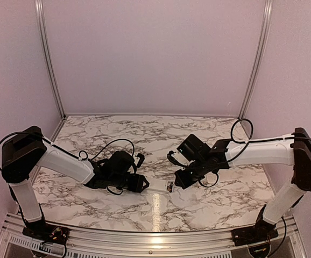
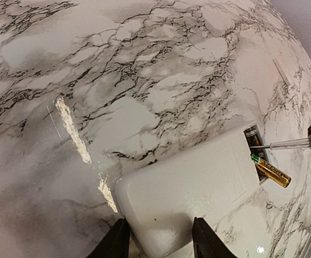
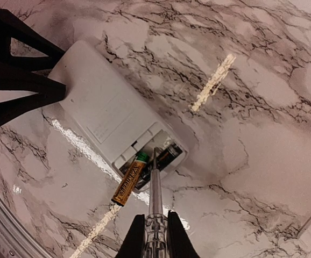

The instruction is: Unload the batteries from the remote control

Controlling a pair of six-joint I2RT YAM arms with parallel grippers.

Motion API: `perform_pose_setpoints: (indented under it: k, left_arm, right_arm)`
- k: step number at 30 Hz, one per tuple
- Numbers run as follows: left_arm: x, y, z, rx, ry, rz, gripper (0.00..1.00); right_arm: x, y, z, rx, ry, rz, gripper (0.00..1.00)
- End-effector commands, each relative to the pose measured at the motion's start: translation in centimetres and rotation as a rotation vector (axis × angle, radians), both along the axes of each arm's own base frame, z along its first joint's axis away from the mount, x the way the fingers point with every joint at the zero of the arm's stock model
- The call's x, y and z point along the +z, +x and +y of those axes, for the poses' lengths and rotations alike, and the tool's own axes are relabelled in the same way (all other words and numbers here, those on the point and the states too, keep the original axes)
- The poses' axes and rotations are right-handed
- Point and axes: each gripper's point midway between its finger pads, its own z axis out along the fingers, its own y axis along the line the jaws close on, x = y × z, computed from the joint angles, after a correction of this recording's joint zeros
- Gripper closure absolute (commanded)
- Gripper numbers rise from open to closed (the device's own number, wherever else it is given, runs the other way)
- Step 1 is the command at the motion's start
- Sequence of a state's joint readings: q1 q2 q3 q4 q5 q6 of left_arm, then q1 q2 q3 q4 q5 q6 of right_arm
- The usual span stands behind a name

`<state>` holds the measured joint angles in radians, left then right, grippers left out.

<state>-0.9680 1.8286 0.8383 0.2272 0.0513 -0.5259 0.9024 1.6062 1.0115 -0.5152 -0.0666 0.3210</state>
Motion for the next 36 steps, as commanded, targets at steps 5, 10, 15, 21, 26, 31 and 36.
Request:
perform_pose_setpoints:
  k: [5,10,15,21,26,31,36]
  left_arm:
    - [0.1,-0.8,-0.3,-0.033,0.016,0.000,0.58]
    - [0.1,-0.7,-0.2,-0.030,0.017,-0.001,0.58]
    - [0.1,-0.7,-0.3,-0.031,0.017,-0.001,0.58]
    - [0.1,-0.7,-0.3,-0.030,0.016,0.000,0.58]
    - [0.2,-0.7,-0.3,-0.030,0.014,-0.001,0.58]
    - [0.2,-0.7,-0.2,-0.029,0.016,-0.001,0.58]
    - [0.5,-0.8,-0.2,-0.028,0.011,-0.005,0.58]
  right_arm:
    - [0.8,-0.2,1.2,0.054,0.055,0.013,1.00]
    - [1.6,-0.7,1.3,0.061,0.082,0.021,1.00]
    - [2.1,-1.2,1.1,0.061,0.093,0.030,1.00]
    - [1.9,-1.8,0.7,0.056,0.084,0.040,1.00]
    - [2.0,-1.8,0.5,0.050,0.080,0.034,1.00]
    - [3.1,-1.4,0.5,0.032,0.092,0.006,1.00]
    - [3.8,-0.9,0.2,0.000,0.080,-0.014,1.00]
